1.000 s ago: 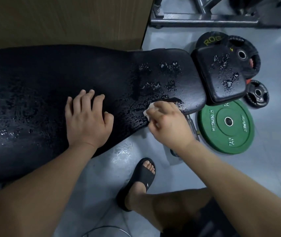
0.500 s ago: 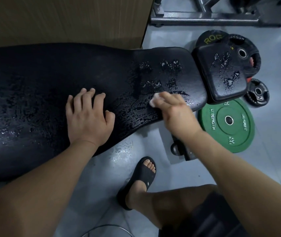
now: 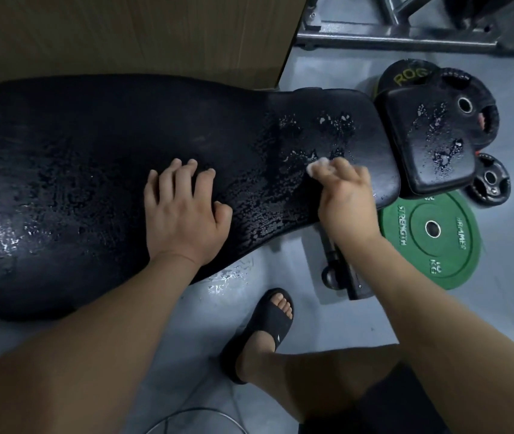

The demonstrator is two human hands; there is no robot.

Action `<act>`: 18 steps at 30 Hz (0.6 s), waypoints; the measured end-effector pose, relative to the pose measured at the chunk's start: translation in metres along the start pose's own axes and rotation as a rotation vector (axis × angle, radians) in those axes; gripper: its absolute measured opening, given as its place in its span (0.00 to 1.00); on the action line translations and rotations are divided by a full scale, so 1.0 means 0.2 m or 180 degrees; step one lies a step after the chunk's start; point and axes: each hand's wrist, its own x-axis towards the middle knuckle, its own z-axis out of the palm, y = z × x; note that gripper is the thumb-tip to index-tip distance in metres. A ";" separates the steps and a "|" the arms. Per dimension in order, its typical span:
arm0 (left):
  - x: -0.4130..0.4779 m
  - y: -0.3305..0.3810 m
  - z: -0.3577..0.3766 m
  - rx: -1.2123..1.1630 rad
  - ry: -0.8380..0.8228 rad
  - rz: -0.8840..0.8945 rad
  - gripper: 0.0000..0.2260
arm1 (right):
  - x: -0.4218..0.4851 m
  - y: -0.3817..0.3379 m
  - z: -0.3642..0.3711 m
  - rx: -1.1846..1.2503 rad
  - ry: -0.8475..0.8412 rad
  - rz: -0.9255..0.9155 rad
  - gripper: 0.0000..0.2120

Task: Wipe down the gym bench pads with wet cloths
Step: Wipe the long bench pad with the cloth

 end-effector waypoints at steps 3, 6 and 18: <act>0.00 0.00 0.00 -0.0019 0.0014 0.0000 0.23 | -0.01 -0.17 0.02 0.0083 0.0188 0.0365 0.21; 0.00 0.00 0.00 -0.0001 0.0015 -0.0007 0.23 | -0.08 -0.30 0.03 0.0198 -0.0112 -0.0372 0.24; 0.01 0.00 0.00 -0.0013 -0.0032 -0.0008 0.22 | -0.04 -0.40 0.03 0.0299 -0.0351 -0.0719 0.23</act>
